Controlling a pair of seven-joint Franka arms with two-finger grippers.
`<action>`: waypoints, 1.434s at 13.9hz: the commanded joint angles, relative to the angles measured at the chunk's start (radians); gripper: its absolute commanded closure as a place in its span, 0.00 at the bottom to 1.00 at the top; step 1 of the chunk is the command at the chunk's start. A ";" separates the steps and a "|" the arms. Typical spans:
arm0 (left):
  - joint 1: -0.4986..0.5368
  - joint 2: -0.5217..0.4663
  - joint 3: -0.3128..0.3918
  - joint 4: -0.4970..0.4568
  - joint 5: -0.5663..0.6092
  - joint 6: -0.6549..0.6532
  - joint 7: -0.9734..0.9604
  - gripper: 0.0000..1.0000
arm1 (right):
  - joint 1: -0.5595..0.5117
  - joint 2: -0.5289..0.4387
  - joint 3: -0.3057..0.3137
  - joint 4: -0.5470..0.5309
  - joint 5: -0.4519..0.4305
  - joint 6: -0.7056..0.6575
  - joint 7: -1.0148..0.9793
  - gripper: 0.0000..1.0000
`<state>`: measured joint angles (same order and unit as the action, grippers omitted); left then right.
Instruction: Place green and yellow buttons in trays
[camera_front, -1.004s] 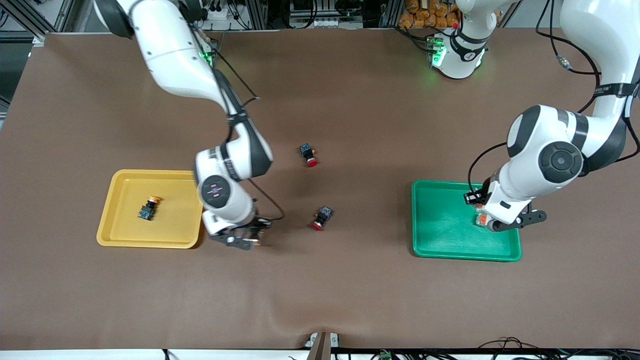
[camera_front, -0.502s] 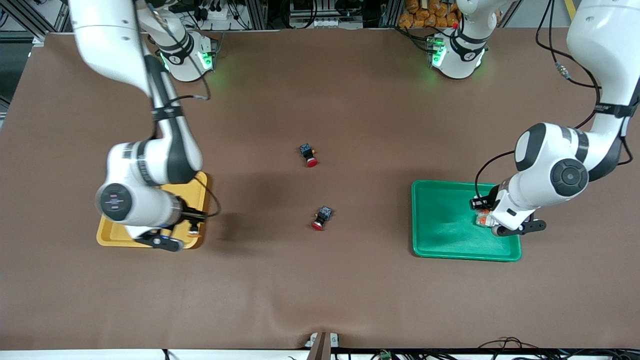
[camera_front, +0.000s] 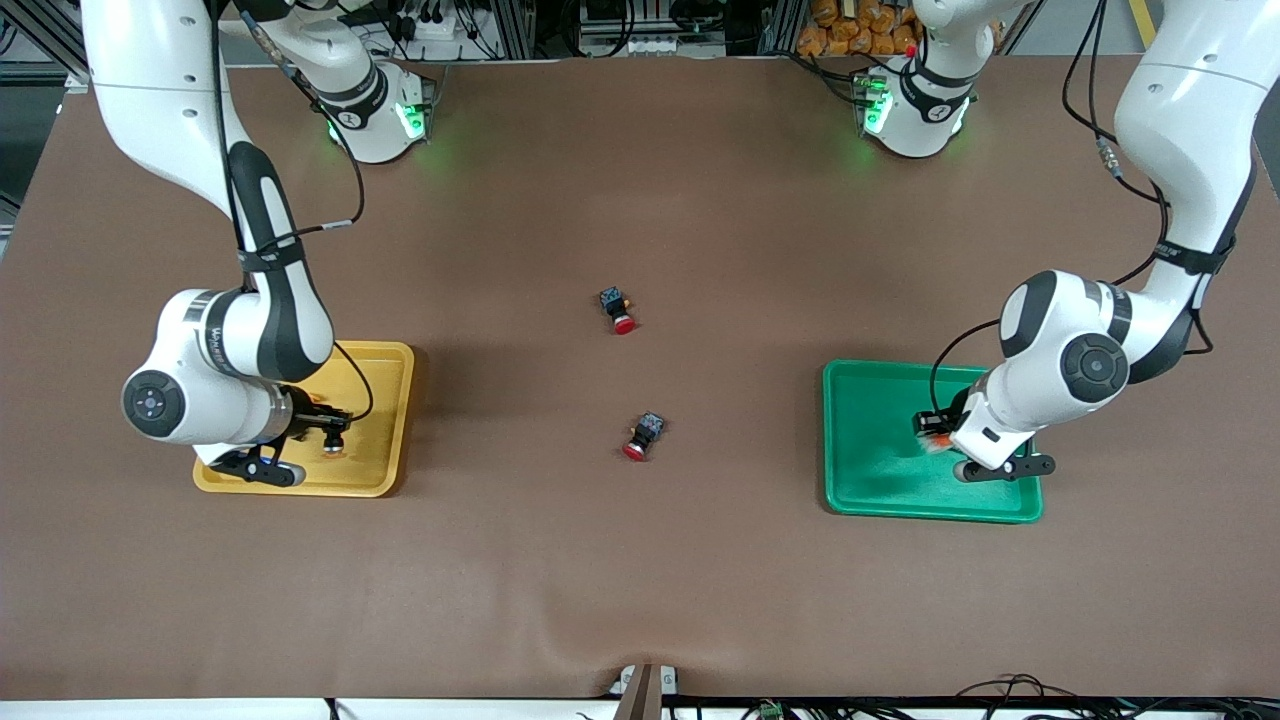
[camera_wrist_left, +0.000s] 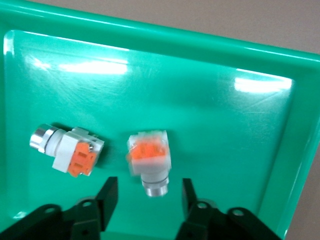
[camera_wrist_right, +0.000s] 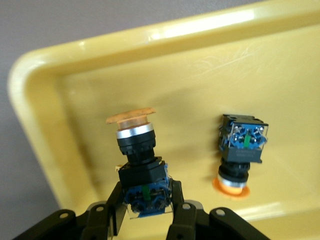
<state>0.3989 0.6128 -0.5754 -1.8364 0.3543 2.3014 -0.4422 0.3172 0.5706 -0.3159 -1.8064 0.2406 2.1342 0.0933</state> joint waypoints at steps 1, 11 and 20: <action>-0.030 -0.002 -0.011 0.019 0.028 -0.002 -0.068 0.00 | -0.041 -0.038 0.023 -0.056 -0.009 0.029 -0.044 0.72; -0.037 -0.293 -0.138 0.216 0.014 -0.511 -0.061 0.00 | -0.049 -0.038 0.026 0.180 0.002 -0.065 -0.049 0.00; 0.018 -0.473 -0.153 0.465 -0.075 -0.892 0.184 0.00 | -0.113 -0.092 -0.009 0.619 0.000 -0.543 -0.050 0.00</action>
<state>0.3754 0.2318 -0.7310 -1.3605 0.3023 1.4418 -0.3469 0.2565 0.5046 -0.3366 -1.2240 0.2310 1.6417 0.0553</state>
